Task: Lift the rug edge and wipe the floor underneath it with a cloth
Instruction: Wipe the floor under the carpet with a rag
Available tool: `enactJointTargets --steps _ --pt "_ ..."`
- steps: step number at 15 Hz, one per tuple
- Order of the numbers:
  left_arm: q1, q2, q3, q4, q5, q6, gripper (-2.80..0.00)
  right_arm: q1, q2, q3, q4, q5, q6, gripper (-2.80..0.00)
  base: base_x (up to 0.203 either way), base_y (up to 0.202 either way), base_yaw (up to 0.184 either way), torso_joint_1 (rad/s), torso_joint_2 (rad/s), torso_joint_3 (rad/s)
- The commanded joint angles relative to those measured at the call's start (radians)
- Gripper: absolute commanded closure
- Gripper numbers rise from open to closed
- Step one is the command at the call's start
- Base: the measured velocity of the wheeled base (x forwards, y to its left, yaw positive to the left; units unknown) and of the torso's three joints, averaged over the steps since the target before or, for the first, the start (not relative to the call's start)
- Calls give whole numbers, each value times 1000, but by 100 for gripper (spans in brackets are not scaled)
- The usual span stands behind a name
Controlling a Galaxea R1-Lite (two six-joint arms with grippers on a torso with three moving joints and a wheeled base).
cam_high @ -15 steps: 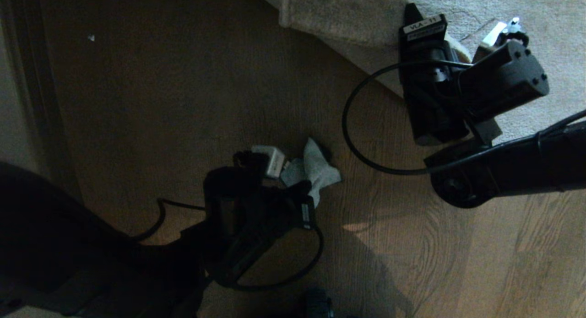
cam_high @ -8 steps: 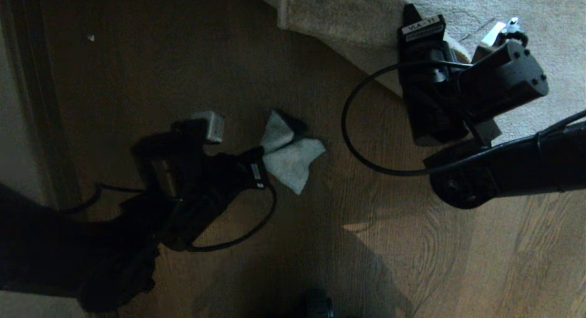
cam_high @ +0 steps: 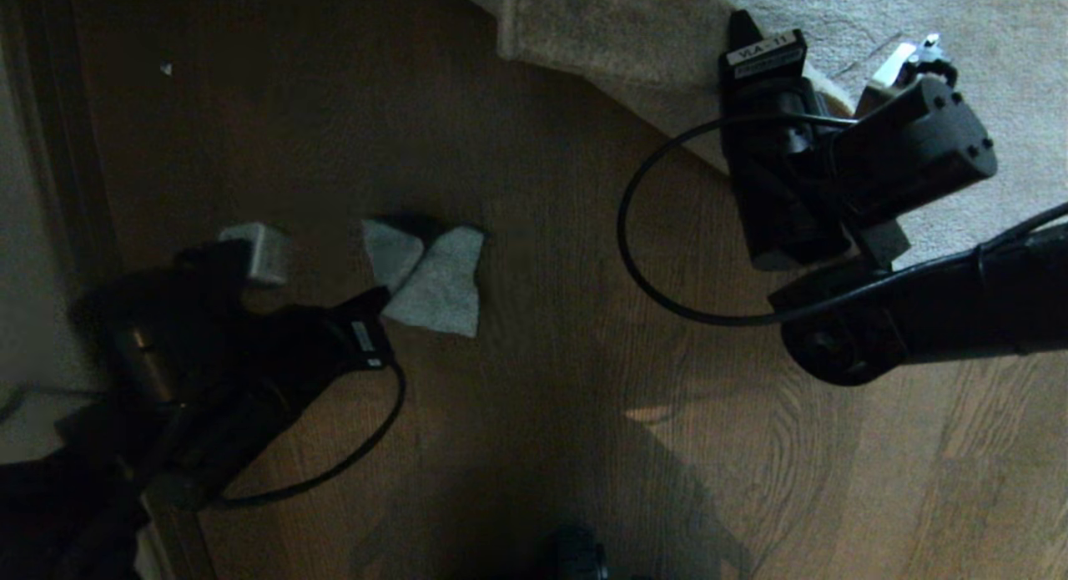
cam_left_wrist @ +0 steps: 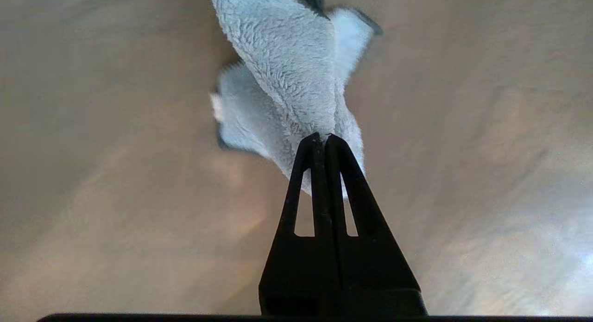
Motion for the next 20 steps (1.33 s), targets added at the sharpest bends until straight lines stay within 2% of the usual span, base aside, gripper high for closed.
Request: enactJointTargets --steps 1,4,7,14,17,20 --pt "29 -82 89 -7 2 -2 0 1 -1 3 -49 -1 4 0 0 0 0 0 0 0" --pt "22 -121 198 -6 1 -2 0 4 -1 4 -49 -3 4 0 0 0 0 0 0 0" --pt "-12 -114 221 -6 -21 -2 0 4 -1 6 -49 -3 4 0 0 0 0 0 0 0" --pt "-269 19 193 -5 -50 -1 0 3 -1 10 -49 -4 3 0 0 0 0 0 0 0" --pt "-385 109 110 6 -58 -1 0 3 2 9 -49 -4 3 0 0 0 0 0 0 0" --pt "-457 198 9 46 -85 -1 0 1 5 10 -49 -6 1 0 0 0 0 0 0 0"
